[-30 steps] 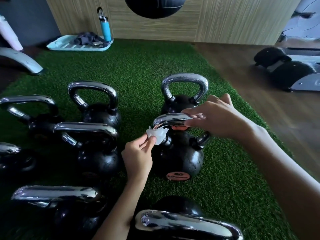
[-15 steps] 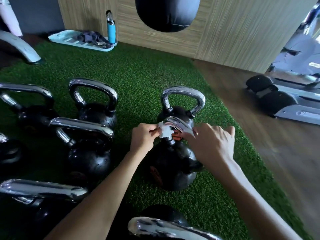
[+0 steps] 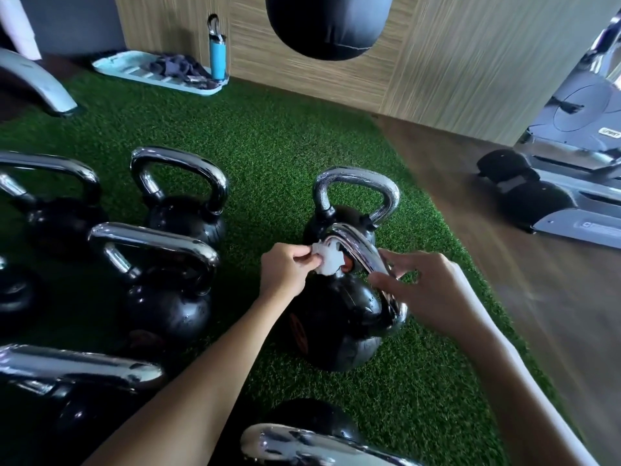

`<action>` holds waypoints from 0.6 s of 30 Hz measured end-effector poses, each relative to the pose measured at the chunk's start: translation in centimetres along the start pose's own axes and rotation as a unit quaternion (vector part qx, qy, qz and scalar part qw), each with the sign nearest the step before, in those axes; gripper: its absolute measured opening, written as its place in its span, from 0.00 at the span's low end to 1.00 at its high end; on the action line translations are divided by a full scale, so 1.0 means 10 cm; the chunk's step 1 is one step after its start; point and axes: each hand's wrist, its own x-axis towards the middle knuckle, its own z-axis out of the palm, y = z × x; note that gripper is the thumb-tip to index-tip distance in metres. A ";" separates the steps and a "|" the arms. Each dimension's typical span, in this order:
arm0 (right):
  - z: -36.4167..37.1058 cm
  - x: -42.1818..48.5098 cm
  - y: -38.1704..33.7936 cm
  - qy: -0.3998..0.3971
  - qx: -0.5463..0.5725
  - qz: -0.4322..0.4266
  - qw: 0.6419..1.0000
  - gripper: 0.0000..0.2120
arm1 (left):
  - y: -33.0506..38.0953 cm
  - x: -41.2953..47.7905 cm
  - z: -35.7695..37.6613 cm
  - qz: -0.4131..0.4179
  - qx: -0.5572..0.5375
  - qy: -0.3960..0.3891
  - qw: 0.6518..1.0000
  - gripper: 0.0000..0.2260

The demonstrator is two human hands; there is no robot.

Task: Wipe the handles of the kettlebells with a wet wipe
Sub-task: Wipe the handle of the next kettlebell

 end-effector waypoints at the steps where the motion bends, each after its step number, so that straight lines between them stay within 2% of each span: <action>1: 0.01 -0.01 0.01 0.002 0.006 0.002 1.000 0.25 | 0.02 -0.02 0.01 0.002 -0.012 0.013 1.000 0.07; 4: 0.02 -0.02 0.04 0.003 0.021 0.000 1.000 0.27 | 0.01 -0.13 0.12 -0.010 -0.001 0.038 0.999 0.07; 7: 0.04 -0.03 0.05 -0.005 0.029 -0.001 1.000 0.27 | -0.03 -0.20 0.19 -0.051 -0.001 0.047 0.998 0.12; 9: 0.02 -0.01 0.06 -0.020 0.029 -0.012 0.999 0.25 | 0.04 -0.16 0.13 -0.059 -0.026 0.046 0.997 0.12; 12: -0.01 0.03 0.15 -0.055 0.068 -0.022 0.996 0.28 | 0.27 -0.07 0.00 -0.060 -0.094 0.044 0.993 0.11; 15: -0.01 0.06 0.20 -0.064 0.124 -0.015 0.990 0.16 | 0.44 -0.02 -0.08 -0.046 -0.153 0.023 0.987 0.13; 18: 0.00 0.07 0.20 -0.080 0.184 -0.015 0.979 0.14 | 0.46 -0.15 -0.07 -0.067 -0.168 -0.004 0.984 0.17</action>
